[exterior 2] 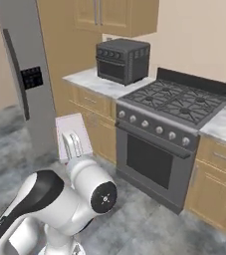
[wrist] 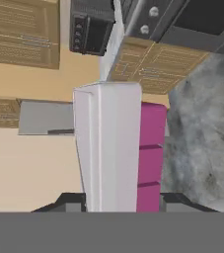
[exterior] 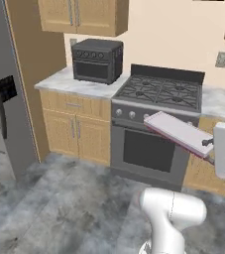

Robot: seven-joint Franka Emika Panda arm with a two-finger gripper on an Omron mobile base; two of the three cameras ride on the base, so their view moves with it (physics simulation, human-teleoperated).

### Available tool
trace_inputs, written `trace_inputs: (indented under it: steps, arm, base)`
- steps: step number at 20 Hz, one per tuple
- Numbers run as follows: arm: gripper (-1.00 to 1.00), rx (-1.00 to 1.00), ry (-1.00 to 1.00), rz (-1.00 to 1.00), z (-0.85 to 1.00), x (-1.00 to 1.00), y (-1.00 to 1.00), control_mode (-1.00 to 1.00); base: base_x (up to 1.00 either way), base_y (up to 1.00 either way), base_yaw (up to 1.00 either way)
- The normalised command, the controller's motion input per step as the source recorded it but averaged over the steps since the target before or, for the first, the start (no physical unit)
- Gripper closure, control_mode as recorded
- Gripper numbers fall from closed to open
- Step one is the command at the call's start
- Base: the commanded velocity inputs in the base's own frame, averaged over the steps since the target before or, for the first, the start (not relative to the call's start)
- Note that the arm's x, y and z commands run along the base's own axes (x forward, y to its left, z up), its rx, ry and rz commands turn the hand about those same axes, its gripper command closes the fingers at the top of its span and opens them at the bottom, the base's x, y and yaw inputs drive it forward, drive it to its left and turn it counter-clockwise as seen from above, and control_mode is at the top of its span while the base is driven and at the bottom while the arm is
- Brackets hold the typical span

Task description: The ice cube tray has been filled with water. Take the tray and place it in the freezer to make ice. Close the freezer door after placing the tray.

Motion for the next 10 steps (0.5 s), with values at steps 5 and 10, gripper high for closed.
trace_inputs:
  steps: [5, 10]
  arm:
    - [1.0, 0.0, 0.0, 0.0, 0.0, 0.0, 0.0, 1.0]
    - [1.0, 0.0, 0.0, 0.0, 0.0, 0.0, 0.0, 1.0]
  base:
    - [0.28, 0.58, 0.51]
    - [0.67, 0.39, 0.38]
